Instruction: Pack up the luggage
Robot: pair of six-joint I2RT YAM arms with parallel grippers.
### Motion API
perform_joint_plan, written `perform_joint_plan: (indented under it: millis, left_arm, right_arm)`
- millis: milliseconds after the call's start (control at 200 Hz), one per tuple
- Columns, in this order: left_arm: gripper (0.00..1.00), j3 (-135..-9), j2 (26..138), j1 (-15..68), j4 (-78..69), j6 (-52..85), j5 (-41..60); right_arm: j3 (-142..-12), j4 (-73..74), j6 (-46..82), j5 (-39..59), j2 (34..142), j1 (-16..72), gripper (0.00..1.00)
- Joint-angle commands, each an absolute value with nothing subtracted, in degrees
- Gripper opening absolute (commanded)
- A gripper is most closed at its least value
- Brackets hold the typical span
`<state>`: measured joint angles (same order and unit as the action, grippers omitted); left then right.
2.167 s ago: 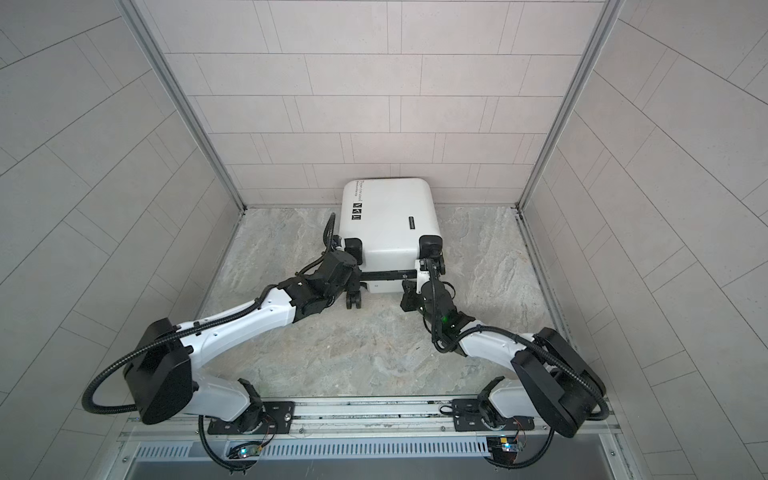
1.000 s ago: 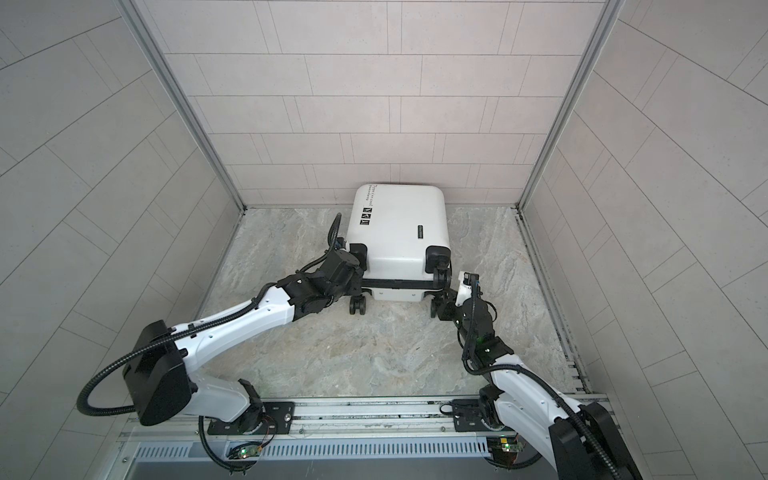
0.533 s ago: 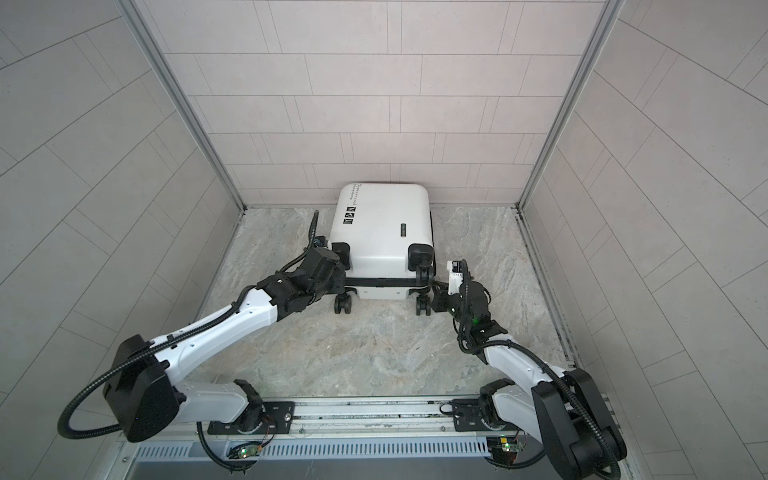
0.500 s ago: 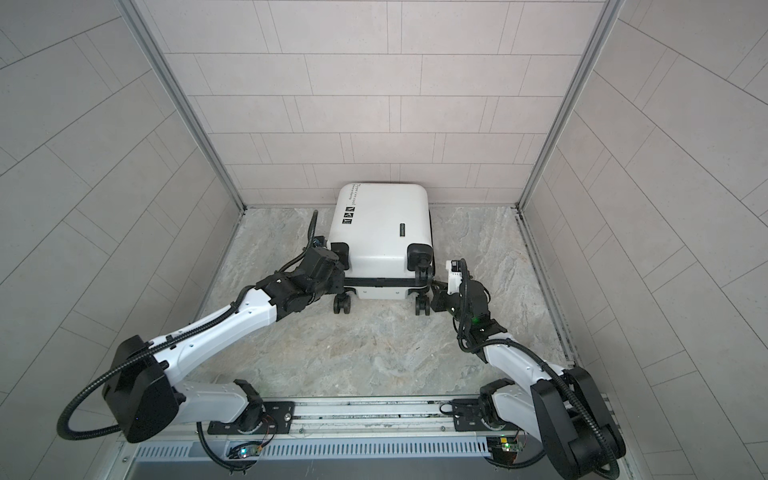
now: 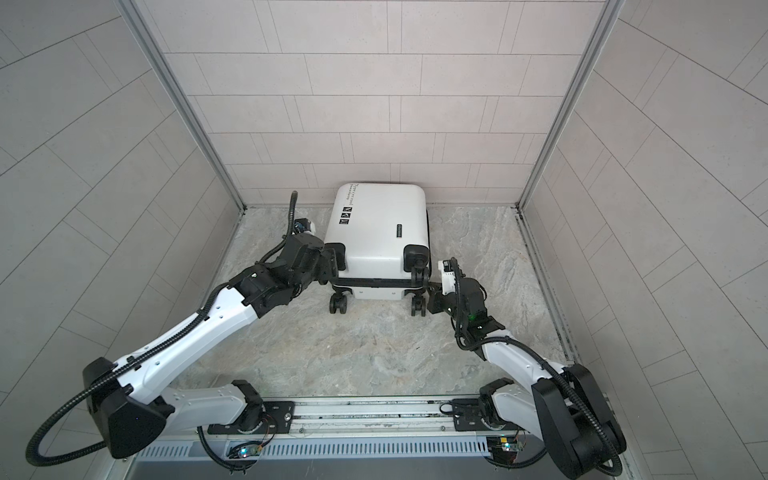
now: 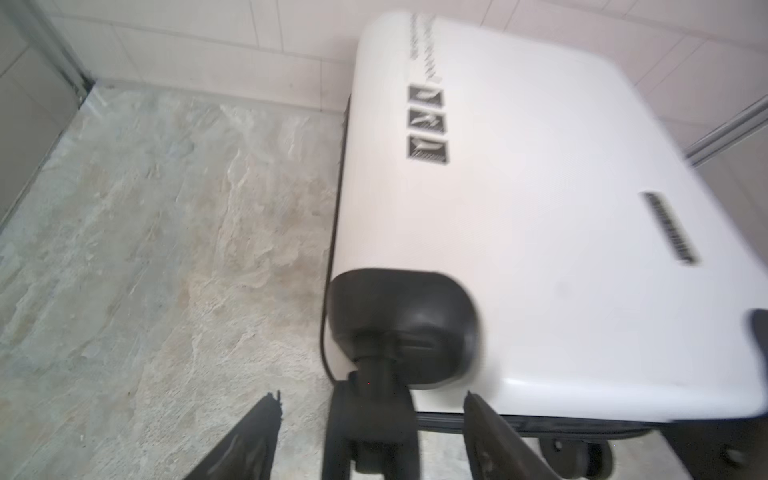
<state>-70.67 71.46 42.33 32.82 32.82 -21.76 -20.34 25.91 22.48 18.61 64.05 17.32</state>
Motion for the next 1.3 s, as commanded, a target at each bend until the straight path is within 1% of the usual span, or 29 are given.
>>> perform_joint_plan:
  millis: [0, 195, 305, 475, 836, 1096, 1291]
  left_arm:
    - [0.77, -74.9, 72.3, 48.0, 38.4, 33.4, -25.2]
    - [0.79, -79.4, 79.4, 57.6, 35.3, 37.8, -20.9]
    - [0.80, -82.8, 85.0, 60.3, 33.5, 39.1, -18.2]
    - [0.81, -87.1, 92.8, 61.0, 29.7, 42.9, -11.0]
    - [0.82, -95.2, 103.3, 61.3, 28.4, 43.6, -7.6]
    - [0.83, -97.9, 108.0, 61.3, 29.2, 41.9, -11.2]
    - [0.78, -98.4, 109.9, 61.3, 28.7, 41.8, -13.9]
  right_arm:
    - [-21.0, 29.3, 22.1, 18.6, 65.1, 18.4, 0.00]
    - [-21.1, 31.1, 22.5, 18.2, 67.5, 18.4, 0.00]
    - [-21.1, 31.7, 22.7, 18.0, 68.2, 18.4, 0.00]
    - [-20.4, 31.9, 22.2, 17.4, 68.1, 18.3, 0.00]
    - [-19.1, 32.1, 22.3, 16.9, 66.9, 18.3, 0.00]
    - [-18.5, 32.9, 22.5, 16.9, 67.1, 18.3, 0.00]
    - [-18.5, 33.5, 22.9, 16.8, 67.5, 18.3, 0.00]
